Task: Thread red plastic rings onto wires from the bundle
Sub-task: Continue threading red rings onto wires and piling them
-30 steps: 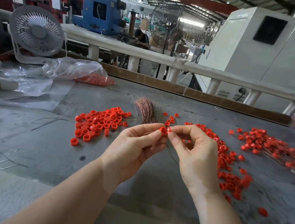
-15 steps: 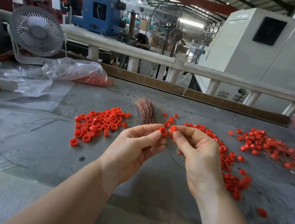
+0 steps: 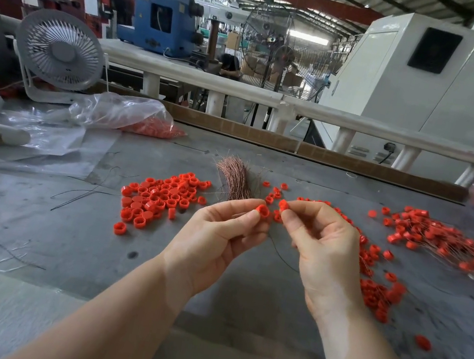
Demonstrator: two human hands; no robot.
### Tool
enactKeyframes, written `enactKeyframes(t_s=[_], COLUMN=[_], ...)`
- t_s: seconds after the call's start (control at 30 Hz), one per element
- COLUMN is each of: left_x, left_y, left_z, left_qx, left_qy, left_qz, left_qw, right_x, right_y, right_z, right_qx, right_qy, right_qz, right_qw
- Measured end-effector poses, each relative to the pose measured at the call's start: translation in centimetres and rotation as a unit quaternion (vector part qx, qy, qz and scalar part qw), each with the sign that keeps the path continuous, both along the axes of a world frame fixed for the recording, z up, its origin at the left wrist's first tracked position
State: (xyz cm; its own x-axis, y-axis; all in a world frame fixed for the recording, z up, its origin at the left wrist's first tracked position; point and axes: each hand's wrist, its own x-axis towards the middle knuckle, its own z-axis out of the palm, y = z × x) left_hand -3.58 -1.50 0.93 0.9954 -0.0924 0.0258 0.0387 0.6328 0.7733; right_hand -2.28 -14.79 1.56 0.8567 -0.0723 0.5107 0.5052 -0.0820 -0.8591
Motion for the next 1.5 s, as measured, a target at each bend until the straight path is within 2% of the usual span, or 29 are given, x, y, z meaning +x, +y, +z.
enactKeyframes(t_s=[0.13,0.3,0.67,1.5], left_x=[0.07,0.00,-0.09,-0.22], left_y=[-0.01,0.02,-0.36,-0.23], left_z=[-0.15,-0.21,-0.26,-0.19], left_qx=[0.000,0.011,0.056,0.088], left_qy=[-0.008,-0.038,-0.063,-0.068], left_qz=[0.004,0.009,0.053,0.063], left_qw=[1.000,0.999,0.995,0.992], right_x=[-0.30,-0.30,-0.21,-0.18], right_y=[0.30,0.22,0.09,0.08], right_z=[-0.12,-0.52,-0.65,-0.80], right_qx=[-0.125,-0.174,-0.204,-0.235], right_qy=[-0.109,-0.177,-0.206,-0.221], right_qz=[-0.073,-0.083,-0.084,-0.088], right_qw=[0.983,0.965,0.953,0.942])
